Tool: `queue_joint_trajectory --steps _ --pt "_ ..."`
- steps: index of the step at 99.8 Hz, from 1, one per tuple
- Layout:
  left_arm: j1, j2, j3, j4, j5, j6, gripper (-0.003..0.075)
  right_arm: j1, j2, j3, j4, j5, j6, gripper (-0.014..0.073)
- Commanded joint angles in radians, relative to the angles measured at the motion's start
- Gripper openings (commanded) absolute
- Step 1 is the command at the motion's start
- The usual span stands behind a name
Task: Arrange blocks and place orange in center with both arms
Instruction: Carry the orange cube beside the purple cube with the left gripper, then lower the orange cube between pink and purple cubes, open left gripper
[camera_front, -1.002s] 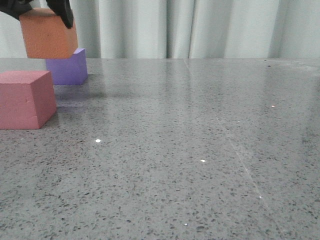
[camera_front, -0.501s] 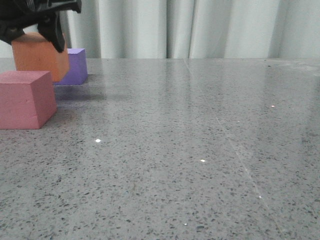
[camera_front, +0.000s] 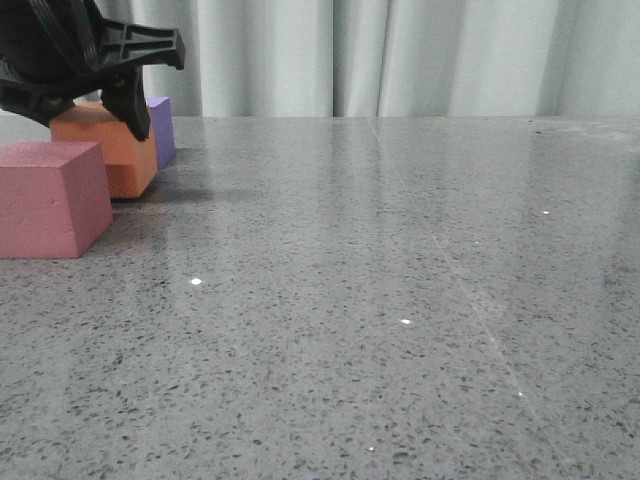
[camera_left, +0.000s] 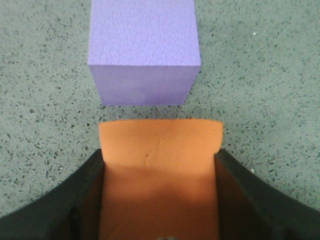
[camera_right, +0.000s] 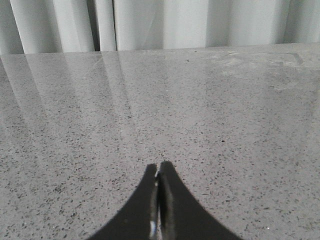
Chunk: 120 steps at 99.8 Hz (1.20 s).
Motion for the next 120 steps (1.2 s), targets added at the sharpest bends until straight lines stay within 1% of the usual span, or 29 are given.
queue_joint_trajectory --steps 1,10,15,20,27,34,71,99,106,120 --pt "0.003 -0.026 -0.027 0.0 -0.046 -0.004 0.0145 -0.007 -0.024 -0.014 0.0 -0.087 -0.009 -0.0067" --pt "0.003 -0.027 -0.027 -0.006 -0.046 -0.004 0.0229 -0.007 -0.024 -0.014 0.0 -0.087 -0.009 -0.0067" --pt "0.003 -0.027 -0.027 -0.006 -0.046 -0.004 0.0302 -0.007 -0.024 -0.014 0.0 -0.087 -0.009 -0.0067" --pt "0.003 -0.027 -0.027 -0.006 -0.049 -0.001 0.0401 -0.007 -0.024 -0.014 0.0 -0.087 -0.009 -0.0067" --pt "0.003 -0.027 -0.027 -0.006 -0.049 0.003 0.0512 -0.007 -0.024 -0.014 0.0 -0.087 -0.009 -0.0067" --pt "0.003 -0.033 -0.027 -0.009 -0.045 0.003 0.057 -0.007 -0.024 -0.014 0.0 -0.087 -0.009 -0.0067" --pt "0.003 -0.143 -0.029 -0.01 -0.024 0.021 0.057 -0.007 -0.024 -0.014 0.0 -0.087 -0.009 -0.0067" --pt "0.003 -0.344 -0.028 -0.006 0.056 0.094 0.0562 -0.007 -0.024 -0.014 0.0 -0.087 -0.009 -0.0067" --pt "0.003 -0.406 -0.014 0.007 0.059 0.114 0.0537 -0.007 -0.024 -0.014 0.0 -0.087 -0.009 -0.0067" --pt "0.003 -0.543 0.055 0.038 0.057 0.114 0.0461 -0.007 -0.024 -0.014 0.0 -0.087 -0.009 -0.0067"
